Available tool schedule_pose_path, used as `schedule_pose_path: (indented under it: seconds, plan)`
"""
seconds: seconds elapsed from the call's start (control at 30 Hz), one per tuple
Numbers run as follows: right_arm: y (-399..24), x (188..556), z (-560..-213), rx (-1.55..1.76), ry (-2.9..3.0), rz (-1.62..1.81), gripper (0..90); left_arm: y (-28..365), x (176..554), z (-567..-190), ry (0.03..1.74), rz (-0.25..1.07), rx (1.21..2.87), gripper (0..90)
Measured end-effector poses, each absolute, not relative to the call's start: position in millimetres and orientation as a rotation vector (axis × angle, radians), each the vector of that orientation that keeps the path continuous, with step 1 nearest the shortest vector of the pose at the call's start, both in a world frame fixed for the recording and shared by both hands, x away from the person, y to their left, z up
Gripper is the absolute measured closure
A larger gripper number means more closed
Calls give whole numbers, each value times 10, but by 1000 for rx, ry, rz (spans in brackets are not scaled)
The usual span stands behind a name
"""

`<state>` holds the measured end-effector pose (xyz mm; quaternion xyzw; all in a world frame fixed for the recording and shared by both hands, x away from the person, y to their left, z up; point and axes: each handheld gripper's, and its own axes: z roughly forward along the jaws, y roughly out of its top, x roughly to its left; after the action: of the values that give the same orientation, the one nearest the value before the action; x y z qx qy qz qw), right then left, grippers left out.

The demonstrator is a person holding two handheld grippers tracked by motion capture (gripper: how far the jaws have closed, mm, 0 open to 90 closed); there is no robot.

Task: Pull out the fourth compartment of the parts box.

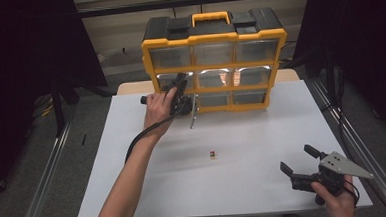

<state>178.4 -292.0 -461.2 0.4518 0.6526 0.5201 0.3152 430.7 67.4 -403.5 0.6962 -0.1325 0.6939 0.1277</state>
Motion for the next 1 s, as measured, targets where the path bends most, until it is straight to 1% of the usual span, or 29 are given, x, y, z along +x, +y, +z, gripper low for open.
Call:
schedule_pose_path:
  seconds: [0.1, 0.13, 0.27, 0.37, 0.4, 0.47, 0.57, 0.6, 0.63, 0.67, 0.73, 0.8, 0.83, 0.87, 0.93, 1.0]
  plan:
    - [-2915, 1784, -4611, 1201, 1717, 1375, 14, 645, 4308, -4015, -370, 2013, 2056, 657]
    - [-2917, 1784, -4612, 1197, 1719, 1376, 14, 634, 4306, -4023, -355, 2038, 2051, 657]
    - [-2918, 1784, -4612, 1198, 1718, 1378, 14, 601, 4318, -4009, -358, 2049, 2043, 686]
    - [-2924, 1781, -4612, 1193, 1724, 1376, 14, 583, 4320, -4010, -342, 2040, 2051, 723]
    - [-2923, 1784, -4612, 1197, 1717, 1378, 14, 582, 4325, -4002, -329, 2025, 2052, 720]
    - [-2927, 1783, -4614, 1192, 1724, 1376, 14, 584, 4322, -3976, -319, 2017, 2053, 760]
    - [-2926, 1782, -4613, 1192, 1725, 1377, 14, 580, 4322, -3963, -315, 2019, 2059, 782]
    - [-2924, 1784, -4613, 1193, 1724, 1375, 14, 574, 4346, -3987, -317, 2007, 2025, 783]
    - [-2924, 1784, -4613, 1193, 1724, 1375, 14, 574, 4346, -3987, -317, 2007, 2025, 785]
    - [-2924, 1782, -4613, 1193, 1725, 1377, 14, 565, 4318, -3972, -300, 2022, 2062, 785]
    - [-2926, 1780, -4613, 1191, 1724, 1376, 14, 572, 4338, -3979, -316, 2013, 2029, 788]
    - [-2928, 1782, -4614, 1192, 1724, 1376, 14, 575, 4322, -3968, -303, 2006, 2055, 789]
    - [-2928, 1782, -4614, 1192, 1724, 1376, 14, 577, 4315, -3950, -318, 2027, 2058, 789]
    - [-2930, 1781, -4613, 1192, 1723, 1376, 14, 594, 4329, -3957, -329, 1992, 2053, 790]
    - [-2931, 1779, -4613, 1192, 1723, 1375, 14, 601, 4311, -3945, -327, 1999, 2070, 790]
    - [-2933, 1777, -4612, 1193, 1721, 1378, 14, 608, 4318, -3939, -324, 1978, 2066, 790]
